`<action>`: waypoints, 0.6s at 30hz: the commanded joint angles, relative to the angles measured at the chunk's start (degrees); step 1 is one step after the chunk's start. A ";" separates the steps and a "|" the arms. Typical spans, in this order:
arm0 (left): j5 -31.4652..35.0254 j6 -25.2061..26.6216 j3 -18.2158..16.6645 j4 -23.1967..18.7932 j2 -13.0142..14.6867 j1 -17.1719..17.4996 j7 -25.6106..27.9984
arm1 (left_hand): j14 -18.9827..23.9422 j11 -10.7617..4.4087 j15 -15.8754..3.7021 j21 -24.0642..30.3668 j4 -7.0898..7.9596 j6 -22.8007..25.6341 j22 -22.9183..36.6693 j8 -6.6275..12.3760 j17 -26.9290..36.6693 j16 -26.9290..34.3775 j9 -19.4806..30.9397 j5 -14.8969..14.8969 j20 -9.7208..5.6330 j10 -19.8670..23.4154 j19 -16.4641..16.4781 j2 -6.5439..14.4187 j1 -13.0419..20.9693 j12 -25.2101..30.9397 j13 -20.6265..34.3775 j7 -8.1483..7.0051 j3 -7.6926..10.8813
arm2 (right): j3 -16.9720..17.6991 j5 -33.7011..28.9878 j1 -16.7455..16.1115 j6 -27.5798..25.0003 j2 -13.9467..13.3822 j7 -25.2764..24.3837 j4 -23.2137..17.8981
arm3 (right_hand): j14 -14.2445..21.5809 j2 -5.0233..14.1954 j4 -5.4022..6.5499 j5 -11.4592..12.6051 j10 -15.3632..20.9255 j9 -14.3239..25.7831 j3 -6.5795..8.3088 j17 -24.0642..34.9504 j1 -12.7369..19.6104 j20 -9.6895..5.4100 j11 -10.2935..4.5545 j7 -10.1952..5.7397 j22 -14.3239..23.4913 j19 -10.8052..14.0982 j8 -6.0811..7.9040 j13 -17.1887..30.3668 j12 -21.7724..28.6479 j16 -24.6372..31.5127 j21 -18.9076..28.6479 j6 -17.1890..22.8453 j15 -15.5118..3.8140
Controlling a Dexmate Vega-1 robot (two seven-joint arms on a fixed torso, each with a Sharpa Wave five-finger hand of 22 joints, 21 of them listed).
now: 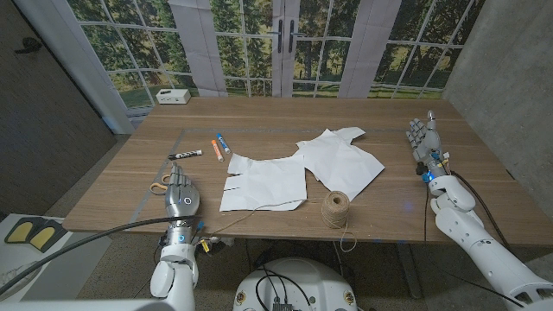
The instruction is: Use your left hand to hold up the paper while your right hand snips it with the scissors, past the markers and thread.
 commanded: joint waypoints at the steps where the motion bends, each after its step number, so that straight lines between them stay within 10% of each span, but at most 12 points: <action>1: 0.53 -0.14 0.52 -0.50 0.18 -0.38 -3.14 | -0.06 -0.07 -1.81 -0.19 -0.11 2.79 0.35 0.10 0.30 0.22 0.03 0.02 -0.34 0.83 -0.74 0.49 0.79 0.25 0.11 -2.01 0.66 | 0.37 -0.08 -1.26 -0.50 -0.73 -1.14 -2.39 | -0.23 -0.13 -0.04 -0.19 -0.04 0.17 -0.22 0.20 -0.32 -0.16 -0.27 -0.18 0.13 0.09 0.00 0.21 -0.07 0.12 -0.05 -0.05 -0.63; 18: -3.57 1.41 0.87 -0.21 -0.87 -0.96 0.91 | 0.65 -0.19 -1.73 -0.11 -0.59 8.75 0.42 2.59 0.20 0.22 -0.67 -0.22 -1.25 2.62 -2.21 0.26 2.54 0.79 0.06 -1.34 1.36 | 0.69 -0.15 -2.19 -0.48 -1.03 -1.84 -3.78 | -0.23 -0.08 -0.04 -0.23 -0.07 0.17 -0.21 0.20 -0.35 -0.14 -0.25 -0.19 0.13 0.15 -0.01 0.21 -0.08 0.12 -0.20 -0.08 -0.68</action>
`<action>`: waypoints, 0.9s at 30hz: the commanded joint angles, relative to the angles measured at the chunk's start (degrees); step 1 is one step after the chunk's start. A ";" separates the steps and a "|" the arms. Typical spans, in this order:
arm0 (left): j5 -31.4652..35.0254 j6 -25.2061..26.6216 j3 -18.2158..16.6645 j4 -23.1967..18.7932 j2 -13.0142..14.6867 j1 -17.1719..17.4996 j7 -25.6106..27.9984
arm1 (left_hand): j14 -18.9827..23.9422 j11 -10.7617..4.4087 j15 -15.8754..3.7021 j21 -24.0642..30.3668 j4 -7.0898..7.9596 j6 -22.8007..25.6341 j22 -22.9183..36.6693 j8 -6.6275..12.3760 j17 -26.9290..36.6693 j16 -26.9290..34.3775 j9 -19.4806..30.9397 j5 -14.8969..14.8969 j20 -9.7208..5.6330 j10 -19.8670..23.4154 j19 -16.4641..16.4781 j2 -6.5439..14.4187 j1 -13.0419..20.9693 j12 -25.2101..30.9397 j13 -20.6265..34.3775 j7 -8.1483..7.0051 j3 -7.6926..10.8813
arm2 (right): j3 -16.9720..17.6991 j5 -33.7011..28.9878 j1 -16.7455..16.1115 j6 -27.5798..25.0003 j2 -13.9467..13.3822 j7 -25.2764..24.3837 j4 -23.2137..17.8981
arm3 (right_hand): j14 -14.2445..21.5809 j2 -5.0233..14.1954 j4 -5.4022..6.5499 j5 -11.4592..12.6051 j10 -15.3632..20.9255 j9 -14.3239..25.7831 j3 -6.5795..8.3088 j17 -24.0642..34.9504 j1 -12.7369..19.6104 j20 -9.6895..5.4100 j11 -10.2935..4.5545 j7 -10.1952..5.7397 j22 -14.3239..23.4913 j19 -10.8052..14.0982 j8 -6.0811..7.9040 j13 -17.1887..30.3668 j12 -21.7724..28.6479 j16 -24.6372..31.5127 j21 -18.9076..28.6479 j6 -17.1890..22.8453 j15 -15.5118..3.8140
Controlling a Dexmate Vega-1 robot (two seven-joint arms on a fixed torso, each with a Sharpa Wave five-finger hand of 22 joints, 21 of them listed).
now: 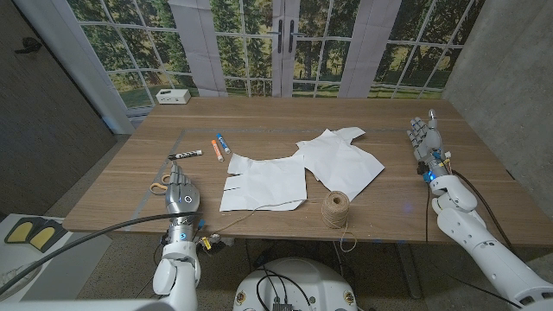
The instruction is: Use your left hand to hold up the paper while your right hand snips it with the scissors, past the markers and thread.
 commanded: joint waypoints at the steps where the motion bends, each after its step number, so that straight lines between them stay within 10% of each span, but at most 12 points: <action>1: -3.44 1.26 0.73 0.44 -0.23 -0.53 3.31 | 0.78 0.05 -1.80 0.31 0.06 7.83 0.14 2.22 0.21 0.23 0.68 0.12 -0.57 1.15 -0.27 -1.04 0.88 0.34 0.06 -3.67 0.16 | 0.33 0.08 -0.83 -0.19 -0.29 -0.59 -1.33 | 0.07 -0.08 -0.04 0.00 -0.07 0.17 -0.20 0.20 -0.35 -0.16 -0.25 -0.19 0.14 0.16 -0.01 0.20 -0.08 0.11 -0.20 -0.09 -0.38; 16: -7.39 1.20 1.22 -2.96 1.28 -0.23 2.49 | 1.83 0.34 -1.87 1.05 1.67 4.52 0.02 1.36 0.30 0.47 0.48 0.48 -1.62 1.03 1.87 -3.01 -2.11 -0.09 -0.07 -3.59 -1.47 | -0.09 -0.44 -0.62 -0.87 -0.43 -1.27 -1.75 | 0.05 -0.01 -0.06 -0.03 -0.08 0.17 -0.16 0.20 -0.34 -0.18 -0.31 -0.22 0.15 0.23 0.00 0.20 -0.07 0.10 -0.28 -0.11 -0.37; 27: -8.67 -0.02 0.40 -7.44 2.60 0.72 -2.25 | 1.22 1.46 -1.53 0.31 9.17 1.85 -0.10 -1.98 0.35 0.19 -2.96 2.45 -4.83 0.45 1.71 -6.06 -18.64 -1.23 -0.80 -2.65 -8.05 | -0.63 -0.81 0.31 -1.25 -0.34 -1.06 -0.82 | 0.06 0.05 -0.10 -0.04 -0.19 0.17 -0.13 0.20 -0.29 -0.14 -0.23 -0.23 0.15 0.25 0.01 0.20 -0.11 0.11 -0.36 -0.11 -0.35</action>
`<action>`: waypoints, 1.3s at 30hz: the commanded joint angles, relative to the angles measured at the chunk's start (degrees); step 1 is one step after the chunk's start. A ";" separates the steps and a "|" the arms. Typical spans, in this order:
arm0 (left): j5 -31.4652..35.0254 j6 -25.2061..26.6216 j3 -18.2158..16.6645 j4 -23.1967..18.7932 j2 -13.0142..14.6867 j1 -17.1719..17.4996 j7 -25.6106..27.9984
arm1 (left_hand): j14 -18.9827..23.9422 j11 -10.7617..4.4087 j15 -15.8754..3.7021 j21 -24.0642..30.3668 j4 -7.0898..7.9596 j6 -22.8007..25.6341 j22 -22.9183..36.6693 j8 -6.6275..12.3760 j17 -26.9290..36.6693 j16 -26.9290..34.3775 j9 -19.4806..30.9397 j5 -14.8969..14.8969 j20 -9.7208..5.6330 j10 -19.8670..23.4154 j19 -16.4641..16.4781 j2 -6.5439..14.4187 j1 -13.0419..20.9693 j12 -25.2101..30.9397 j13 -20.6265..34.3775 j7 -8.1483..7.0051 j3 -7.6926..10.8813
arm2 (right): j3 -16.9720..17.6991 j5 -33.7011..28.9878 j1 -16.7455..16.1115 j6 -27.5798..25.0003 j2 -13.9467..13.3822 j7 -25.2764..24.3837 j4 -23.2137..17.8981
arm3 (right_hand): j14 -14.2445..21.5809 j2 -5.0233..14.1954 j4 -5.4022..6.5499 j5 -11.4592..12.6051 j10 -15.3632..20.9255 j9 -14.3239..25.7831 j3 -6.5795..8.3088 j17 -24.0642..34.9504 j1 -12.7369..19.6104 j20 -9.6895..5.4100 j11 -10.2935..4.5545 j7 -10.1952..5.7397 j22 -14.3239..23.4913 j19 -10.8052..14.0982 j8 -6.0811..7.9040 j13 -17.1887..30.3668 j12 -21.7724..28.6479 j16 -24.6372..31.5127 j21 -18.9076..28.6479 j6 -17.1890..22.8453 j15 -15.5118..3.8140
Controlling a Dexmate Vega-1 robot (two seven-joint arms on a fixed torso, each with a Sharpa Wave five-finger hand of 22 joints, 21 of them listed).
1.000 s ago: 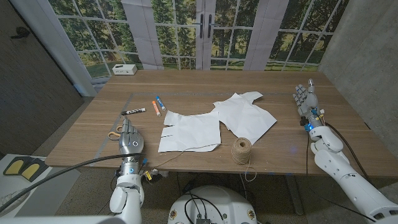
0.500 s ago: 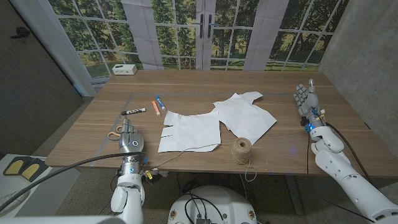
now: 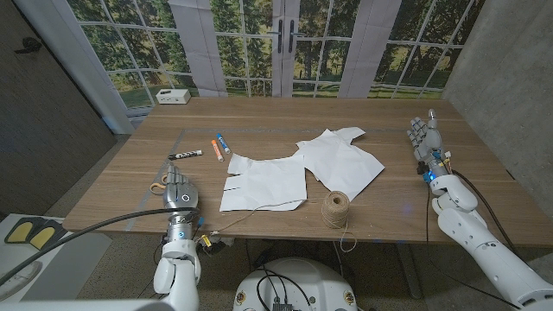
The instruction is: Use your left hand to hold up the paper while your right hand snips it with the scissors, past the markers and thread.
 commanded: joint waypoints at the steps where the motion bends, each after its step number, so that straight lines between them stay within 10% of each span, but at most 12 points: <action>1: -2.76 -1.30 -0.64 -3.97 1.00 0.82 -4.04 | -0.58 1.02 -1.07 -0.11 3.54 -0.37 0.08 -0.98 0.38 0.21 -0.70 0.98 -5.02 -0.58 -0.42 -1.07 -6.81 -0.57 -0.14 0.27 -2.18 | -0.71 -0.51 1.06 -0.15 0.03 0.22 0.88 | 0.05 0.07 -0.11 -0.04 0.00 0.17 -0.11 0.19 -0.27 -0.10 -0.06 -0.24 0.15 0.26 0.00 0.19 -0.12 0.11 0.00 -0.14 -0.36; 8: -3.05 -0.96 -0.47 -3.36 0.84 0.67 -2.53 | -0.47 1.00 -0.84 0.02 4.63 4.46 0.04 0.81 0.29 0.23 -0.63 2.39 -5.26 0.17 0.11 0.77 -8.13 -0.39 -0.33 1.76 -2.18 | -0.66 -0.11 1.17 -0.47 0.00 0.53 0.75 | 0.03 0.12 -0.14 -0.06 0.05 0.17 -0.08 0.19 -0.23 -0.08 -0.12 -0.24 0.16 0.25 0.02 0.19 -0.10 0.10 -0.06 -0.12 -0.38; 17: -2.70 -0.37 -0.13 -1.86 0.39 0.31 -0.74 | 1.02 0.07 -2.07 0.08 -3.05 17.76 -0.02 7.46 0.20 0.39 0.79 2.61 -5.65 2.79 1.15 2.10 2.42 0.32 -0.22 3.63 1.94 | -0.50 -0.13 0.72 -1.28 -0.58 -0.41 -0.99 | 0.03 0.12 -0.16 -0.08 0.02 0.17 -0.08 0.19 -0.23 -0.08 -0.05 -0.23 0.17 0.24 0.00 0.19 -0.11 0.10 -0.11 -0.19 -0.39; 25: -3.87 0.19 0.10 -2.11 0.63 0.31 0.65 | 2.49 -0.26 -2.65 0.34 -2.88 25.10 0.02 12.46 0.30 0.69 3.27 1.84 -6.11 4.61 2.53 2.88 1.57 0.65 -0.09 8.49 2.35 | -0.33 -0.35 0.08 -1.16 -1.06 -0.61 -2.29 | 0.00 0.13 -0.14 -0.12 -0.06 0.17 -0.09 0.19 -0.28 -0.06 -0.07 -0.26 0.19 0.25 -0.02 0.19 -0.13 0.09 -0.16 -0.23 -0.44; 39: -20.91 -2.81 -2.45 -8.20 3.09 3.28 15.64 | 5.77 -0.73 -4.51 1.43 -3.10 26.23 -0.03 13.60 0.11 1.24 3.26 1.31 -6.35 8.10 6.88 2.38 0.67 1.36 -0.34 8.83 2.42 | 0.09 -0.10 -1.14 -1.37 -1.62 -0.85 -4.61 | -0.07 0.11 -0.18 -0.17 -0.39 0.17 -0.10 0.19 -0.29 -0.03 -0.80 -0.60 0.20 0.28 -0.07 0.19 -0.25 0.08 -0.23 -0.40 -0.67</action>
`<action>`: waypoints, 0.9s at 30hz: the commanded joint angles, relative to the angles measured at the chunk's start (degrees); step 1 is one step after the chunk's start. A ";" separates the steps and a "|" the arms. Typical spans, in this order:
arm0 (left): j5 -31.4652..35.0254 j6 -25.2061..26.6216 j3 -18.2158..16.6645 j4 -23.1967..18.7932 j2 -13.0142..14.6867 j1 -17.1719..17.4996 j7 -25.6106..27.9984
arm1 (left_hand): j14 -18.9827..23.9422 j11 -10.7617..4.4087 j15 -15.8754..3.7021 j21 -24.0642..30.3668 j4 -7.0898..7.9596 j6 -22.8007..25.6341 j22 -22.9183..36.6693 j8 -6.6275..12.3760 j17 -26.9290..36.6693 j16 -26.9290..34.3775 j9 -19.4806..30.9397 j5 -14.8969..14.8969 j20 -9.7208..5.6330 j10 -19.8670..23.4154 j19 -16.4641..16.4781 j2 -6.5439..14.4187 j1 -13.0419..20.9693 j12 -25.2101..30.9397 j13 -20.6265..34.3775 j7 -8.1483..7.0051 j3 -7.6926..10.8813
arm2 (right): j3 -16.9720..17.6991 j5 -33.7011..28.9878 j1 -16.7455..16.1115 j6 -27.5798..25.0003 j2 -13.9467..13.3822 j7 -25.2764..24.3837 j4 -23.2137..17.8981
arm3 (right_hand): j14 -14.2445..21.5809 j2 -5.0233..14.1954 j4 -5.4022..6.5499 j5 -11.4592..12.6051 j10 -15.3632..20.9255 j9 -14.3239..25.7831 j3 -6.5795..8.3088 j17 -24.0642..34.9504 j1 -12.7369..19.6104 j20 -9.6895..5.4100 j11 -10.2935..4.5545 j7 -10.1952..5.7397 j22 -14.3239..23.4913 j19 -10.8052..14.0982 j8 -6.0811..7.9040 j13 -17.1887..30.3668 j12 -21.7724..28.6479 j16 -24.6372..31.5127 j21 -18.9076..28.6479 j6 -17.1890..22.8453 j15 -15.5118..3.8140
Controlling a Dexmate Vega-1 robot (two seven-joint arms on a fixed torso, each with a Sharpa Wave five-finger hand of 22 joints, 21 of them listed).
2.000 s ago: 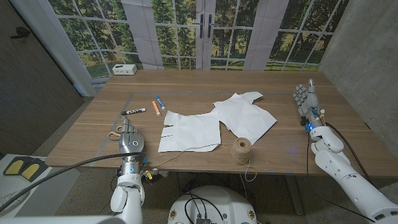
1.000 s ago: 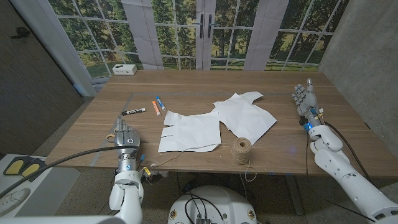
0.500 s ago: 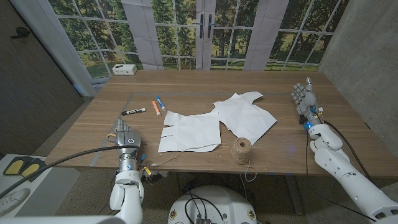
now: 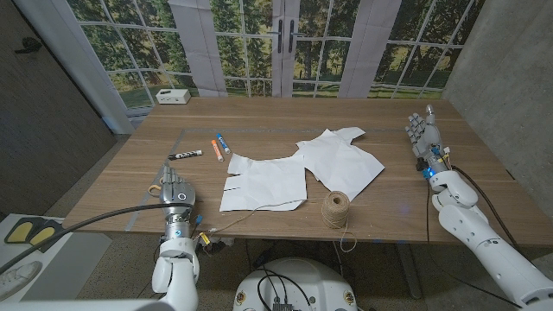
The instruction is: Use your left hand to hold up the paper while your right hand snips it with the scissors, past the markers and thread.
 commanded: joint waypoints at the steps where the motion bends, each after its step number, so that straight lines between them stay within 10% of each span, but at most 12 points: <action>1: -15.70 -2.77 -2.52 -5.78 2.09 2.73 13.82 | 2.48 -0.63 -4.98 1.11 -0.39 24.35 -0.01 14.16 0.05 0.60 3.45 -0.36 -6.05 2.59 3.60 -0.47 -0.89 0.64 -0.20 7.03 0.15 | 0.26 0.17 -0.82 -0.41 -0.35 -0.48 -1.79 | -0.40 0.10 -0.18 -0.17 0.15 0.17 -0.10 0.19 -0.29 -0.03 -0.32 -0.44 0.20 0.30 -0.07 0.18 -0.24 0.08 -0.17 -0.22 -0.36; 27: -30.86 -1.11 1.68 -10.69 7.16 1.30 25.83 | 4.27 -2.09 -6.92 1.42 -0.61 23.64 -0.11 13.28 0.04 -0.14 0.97 -0.22 -3.54 4.17 10.00 -2.07 -3.40 -0.48 -1.00 3.18 -0.18 | -0.44 0.06 0.13 -0.17 0.55 0.17 -0.24 | -0.46 0.09 -0.25 -0.23 0.07 0.17 -0.10 0.18 -0.27 0.00 -0.34 -0.50 0.22 0.30 -0.07 0.17 -0.24 0.08 -0.29 -0.34 -0.32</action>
